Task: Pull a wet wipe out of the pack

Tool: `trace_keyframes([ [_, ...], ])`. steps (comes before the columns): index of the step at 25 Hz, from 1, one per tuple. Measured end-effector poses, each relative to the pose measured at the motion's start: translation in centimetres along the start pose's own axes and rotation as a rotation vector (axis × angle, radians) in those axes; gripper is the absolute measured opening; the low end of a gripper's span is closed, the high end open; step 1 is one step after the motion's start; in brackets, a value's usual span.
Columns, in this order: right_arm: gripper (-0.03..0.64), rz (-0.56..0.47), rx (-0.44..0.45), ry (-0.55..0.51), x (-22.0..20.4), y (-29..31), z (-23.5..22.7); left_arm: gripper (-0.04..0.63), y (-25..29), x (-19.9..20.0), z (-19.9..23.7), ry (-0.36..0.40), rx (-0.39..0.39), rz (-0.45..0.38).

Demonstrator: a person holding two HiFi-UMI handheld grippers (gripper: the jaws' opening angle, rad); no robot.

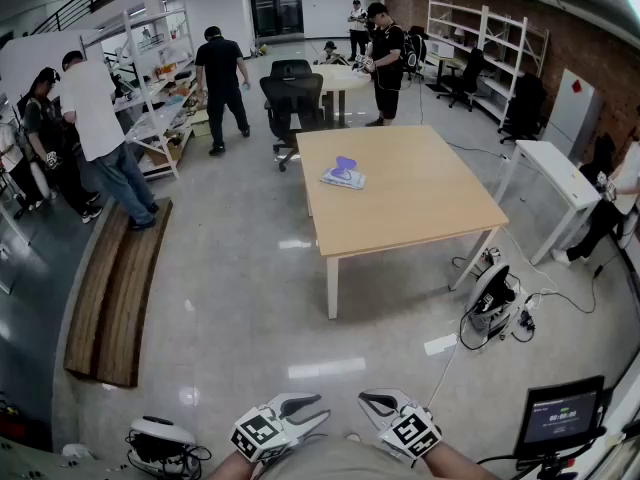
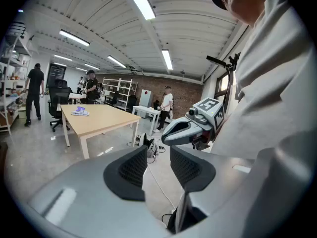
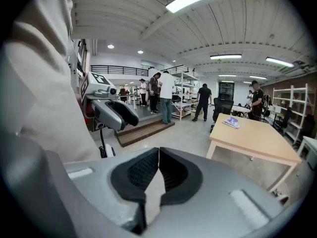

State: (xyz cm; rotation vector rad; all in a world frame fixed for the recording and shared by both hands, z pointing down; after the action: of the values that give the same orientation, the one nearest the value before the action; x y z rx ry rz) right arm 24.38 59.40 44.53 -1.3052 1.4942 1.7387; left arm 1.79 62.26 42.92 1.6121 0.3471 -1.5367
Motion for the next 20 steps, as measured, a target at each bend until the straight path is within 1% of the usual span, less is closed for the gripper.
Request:
trace_keyframes([
  [3, 0.006, -0.007, 0.006, -0.007, -0.4, -0.3, 0.1, 0.153, -0.1, 0.1, -0.5, -0.013, 0.019, 0.008],
  [5, 0.006, -0.013, 0.002, -0.008, -0.6, -0.4, 0.1, 0.143, 0.0, -0.2, -0.4, -0.001, 0.031, 0.009],
  [6, 0.006, -0.015, -0.002, -0.006, -0.8, -0.4, 0.1, 0.127, 0.0, -0.4, -0.3, 0.007, 0.041, 0.012],
  [8, 0.006, -0.017, -0.004, -0.002, -1.2, -0.6, 0.1, 0.044, 0.2, -0.8, -0.4, 0.009, 0.059, 0.025],
  [9, 0.006, -0.018, -0.003, -0.001, -1.4, -0.8, 0.1, 0.018, 0.3, -0.8, -0.6, 0.004, 0.064, 0.029],
  [10, 0.006, -0.018, -0.001, 0.001, -1.6, -1.0, 0.0, 0.006, 0.5, -0.7, -0.8, -0.003, 0.066, 0.029],
  [15, 0.006, -0.039, -0.021, 0.024, -2.0, -1.7, -0.6, 0.005, 1.1, -0.3, -1.3, -0.013, 0.072, 0.024],
  [17, 0.005, -0.045, -0.02, 0.03, -2.3, -1.8, -0.9, 0.005, 1.5, -0.3, -1.3, -0.024, 0.068, 0.016],
  [20, 0.005, -0.045, -0.016, 0.031, -2.8, -2.3, -0.9, 0.005, 1.9, -0.1, -1.6, -0.02, 0.067, 0.015],
])
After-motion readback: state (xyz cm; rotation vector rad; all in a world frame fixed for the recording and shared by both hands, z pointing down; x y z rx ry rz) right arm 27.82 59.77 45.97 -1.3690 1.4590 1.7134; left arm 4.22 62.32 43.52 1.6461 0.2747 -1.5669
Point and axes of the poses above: the fingertips, and each gripper's own axes: y forward along the fingers, z to its left, x out of its top, the point moved 10 cm from there along -y, backward along the fingers, and after that the axes turned 9 degrees about x, right-handed, at the moved point
